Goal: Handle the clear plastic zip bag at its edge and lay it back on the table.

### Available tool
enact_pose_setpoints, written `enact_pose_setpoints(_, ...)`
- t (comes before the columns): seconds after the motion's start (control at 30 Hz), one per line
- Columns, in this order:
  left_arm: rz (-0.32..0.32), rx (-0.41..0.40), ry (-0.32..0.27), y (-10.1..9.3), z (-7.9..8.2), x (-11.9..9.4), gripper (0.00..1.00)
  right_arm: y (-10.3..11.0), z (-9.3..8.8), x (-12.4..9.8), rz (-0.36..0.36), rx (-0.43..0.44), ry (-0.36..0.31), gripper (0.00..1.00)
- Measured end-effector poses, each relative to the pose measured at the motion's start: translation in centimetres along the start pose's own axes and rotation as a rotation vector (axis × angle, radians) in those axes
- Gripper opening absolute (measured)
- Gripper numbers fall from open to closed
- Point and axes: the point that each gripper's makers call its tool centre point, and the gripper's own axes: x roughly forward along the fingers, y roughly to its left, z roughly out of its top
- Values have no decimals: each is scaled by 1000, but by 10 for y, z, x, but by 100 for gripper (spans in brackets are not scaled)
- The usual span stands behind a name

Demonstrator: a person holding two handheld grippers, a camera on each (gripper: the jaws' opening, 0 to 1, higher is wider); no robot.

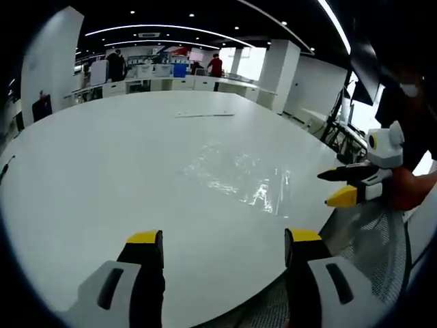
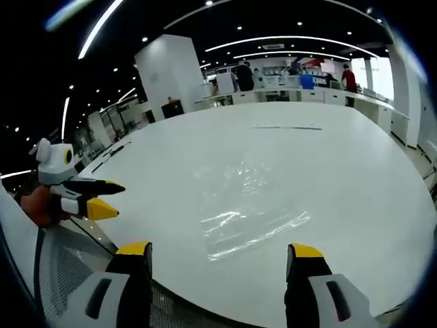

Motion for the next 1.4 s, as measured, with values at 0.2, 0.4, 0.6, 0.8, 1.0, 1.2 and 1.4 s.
enact_pose_setpoints(0.2,-11,8,11,-5,-1,1,71,-1,0,-1,-7,3,-2,80)
enact_pose_setpoints(0.4,-8,-1,13,-4,-1,1,71,-1,-2,0,-3,4,9,80)
enact_pose_setpoints(0.6,-8,-4,10,-4,0,0,70,-2,-3,2,-1,1,13,79)
enact_pose_setpoints(0.8,-4,-4,8,-5,1,-1,70,0,-3,3,3,-8,18,79)
enact_pose_setpoints(1.0,-5,-5,8,-5,1,-1,70,2,-2,1,3,-4,15,79)
enact_pose_setpoints(1.2,-6,-6,9,-5,1,-1,70,1,-3,3,4,-4,15,78)
enact_pose_setpoints(1.4,-3,-9,6,-3,1,-1,70,1,-3,2,3,-6,15,78)
